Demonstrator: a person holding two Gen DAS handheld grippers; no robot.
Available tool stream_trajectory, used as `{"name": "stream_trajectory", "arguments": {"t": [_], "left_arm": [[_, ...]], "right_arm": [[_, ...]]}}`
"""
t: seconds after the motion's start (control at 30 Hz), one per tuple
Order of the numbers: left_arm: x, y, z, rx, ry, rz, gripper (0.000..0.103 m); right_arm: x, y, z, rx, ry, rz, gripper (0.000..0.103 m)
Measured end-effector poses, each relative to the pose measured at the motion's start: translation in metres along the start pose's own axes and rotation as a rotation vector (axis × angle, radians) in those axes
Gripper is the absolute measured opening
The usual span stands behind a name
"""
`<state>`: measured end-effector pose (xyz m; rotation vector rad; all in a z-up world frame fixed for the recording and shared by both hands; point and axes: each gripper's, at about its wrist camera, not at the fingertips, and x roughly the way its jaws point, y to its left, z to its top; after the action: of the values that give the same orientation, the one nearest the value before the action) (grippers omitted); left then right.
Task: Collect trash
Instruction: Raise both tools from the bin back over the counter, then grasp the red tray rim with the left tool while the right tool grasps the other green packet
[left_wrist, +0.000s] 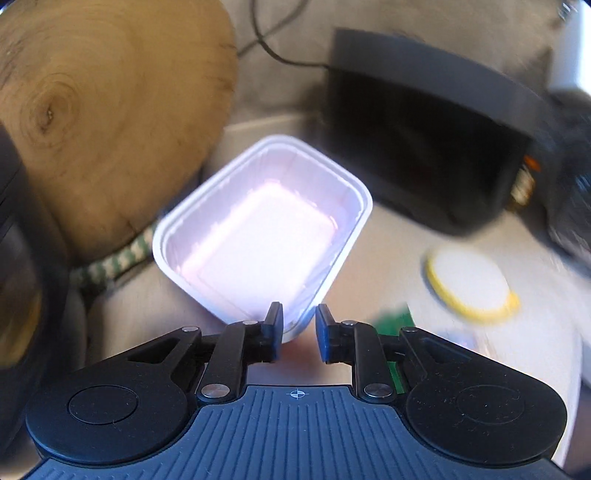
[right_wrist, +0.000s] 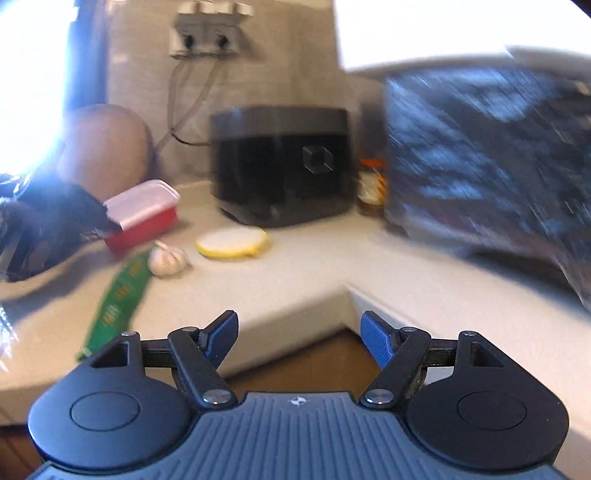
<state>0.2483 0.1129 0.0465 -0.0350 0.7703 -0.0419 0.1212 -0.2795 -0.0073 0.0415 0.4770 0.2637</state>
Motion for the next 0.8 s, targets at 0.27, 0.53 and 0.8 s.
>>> {"name": "stream_trajectory", "arguments": {"t": [0.27,0.53,0.8], "left_arm": [[-0.073,-0.012,-0.061,0.149,0.086,-0.126,0.022],[-0.095,0.019,-0.040,0.109,-0.080,-0.033,0.025],[-0.039,0.038,0.009,0.068,-0.134,0.142,0.025]], "right_arm": [[0.021,0.070,0.023,-0.076,0.009,0.157,0.074],[0.031,0.107,0.028,-0.109,0.031,0.188,0.074],[0.027,0.108,0.023,-0.139,0.051,0.170,0.074]]}}
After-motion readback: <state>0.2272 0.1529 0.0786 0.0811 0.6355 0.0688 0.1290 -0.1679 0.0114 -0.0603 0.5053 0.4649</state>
